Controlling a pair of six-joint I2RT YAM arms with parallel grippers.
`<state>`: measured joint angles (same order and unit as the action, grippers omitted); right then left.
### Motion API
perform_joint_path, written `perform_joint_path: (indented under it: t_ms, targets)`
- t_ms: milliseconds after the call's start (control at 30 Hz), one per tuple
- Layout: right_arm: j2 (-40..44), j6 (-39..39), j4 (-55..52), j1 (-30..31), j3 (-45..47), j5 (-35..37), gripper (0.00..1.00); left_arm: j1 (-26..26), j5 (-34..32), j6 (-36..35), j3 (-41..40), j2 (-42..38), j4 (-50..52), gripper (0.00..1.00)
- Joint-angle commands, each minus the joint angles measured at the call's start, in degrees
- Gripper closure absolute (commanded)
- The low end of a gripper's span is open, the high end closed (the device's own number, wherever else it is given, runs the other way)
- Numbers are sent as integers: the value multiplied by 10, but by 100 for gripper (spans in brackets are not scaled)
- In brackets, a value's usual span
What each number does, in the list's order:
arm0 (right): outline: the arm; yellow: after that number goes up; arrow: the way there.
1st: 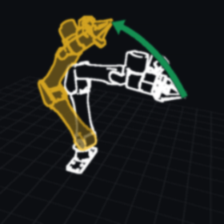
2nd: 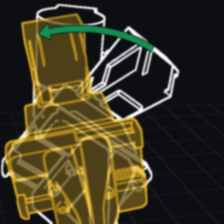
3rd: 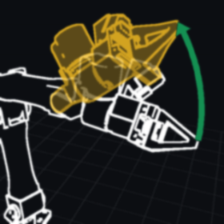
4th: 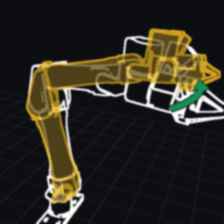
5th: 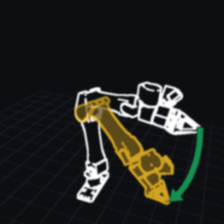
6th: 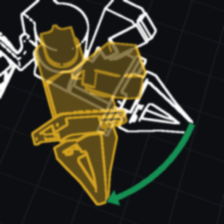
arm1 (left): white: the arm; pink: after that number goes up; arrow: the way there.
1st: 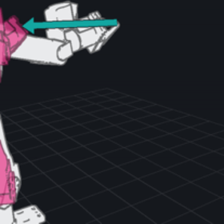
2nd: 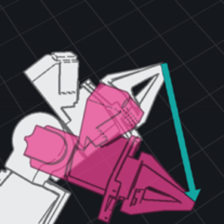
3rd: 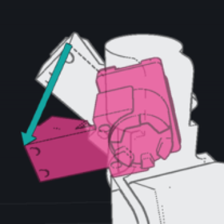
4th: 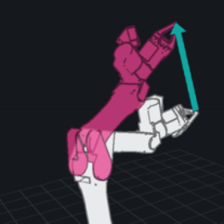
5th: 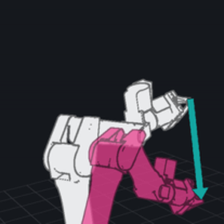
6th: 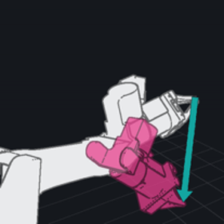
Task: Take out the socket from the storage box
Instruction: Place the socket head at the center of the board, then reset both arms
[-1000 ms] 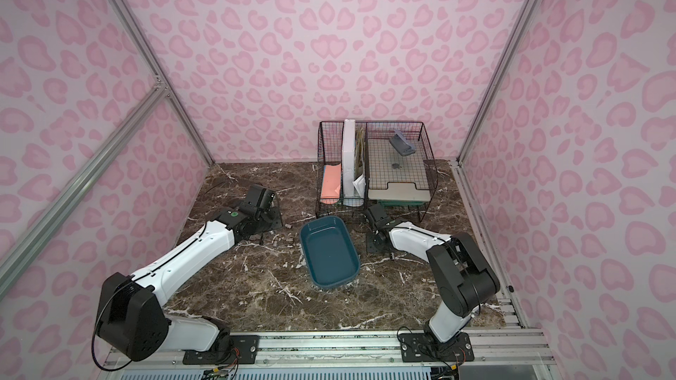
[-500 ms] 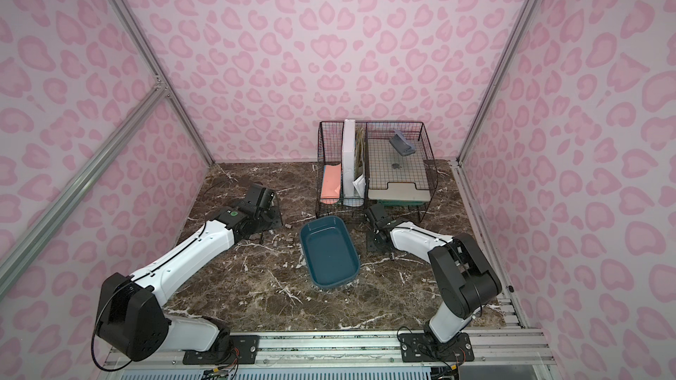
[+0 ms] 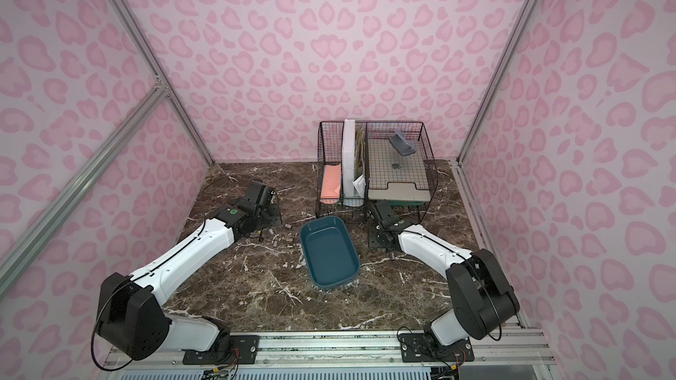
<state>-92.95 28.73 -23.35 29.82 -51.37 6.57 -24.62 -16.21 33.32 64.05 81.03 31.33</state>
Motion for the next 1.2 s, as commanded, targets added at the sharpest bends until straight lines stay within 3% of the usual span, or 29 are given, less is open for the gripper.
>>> perform_joint_path:
  t_ms: [0, 133, 233, 400, 467, 567, 733, 800, 933, 1167]
  targets:
    - [45, -19, 6, -8, 0, 26, 57, 7, -45, -30, 5, 7, -13, 55]
    - [113, -40, 25, -37, 19, 57, 47, 27, -69, -63, -12, 3, -60, 48]
    - [168, -53, 56, -68, 46, 95, 41, 46, -102, -83, -29, 0, -92, 34]
    - [269, -60, 152, -128, 123, 192, 27, 72, -166, -159, -107, -23, -217, 34]
    - [295, -66, 191, -164, 150, 194, 24, 87, -182, -174, -147, -39, -265, 34]
    - [322, -83, 259, -210, 187, 203, 23, 121, -168, -189, -204, -62, -334, 34]
    - [359, -157, 484, -274, 310, 173, 19, 187, -153, -174, -261, -70, -358, 31]
    - [360, -179, 572, -295, 359, 150, 11, 204, -136, -179, -286, -70, -388, 30]
    - [324, -207, 708, -324, 415, 107, 2, 221, -85, -200, -326, -42, -481, 30]
    - [230, -258, 848, -325, 438, 56, 1, 238, -4, -268, -377, 9, -672, 28]
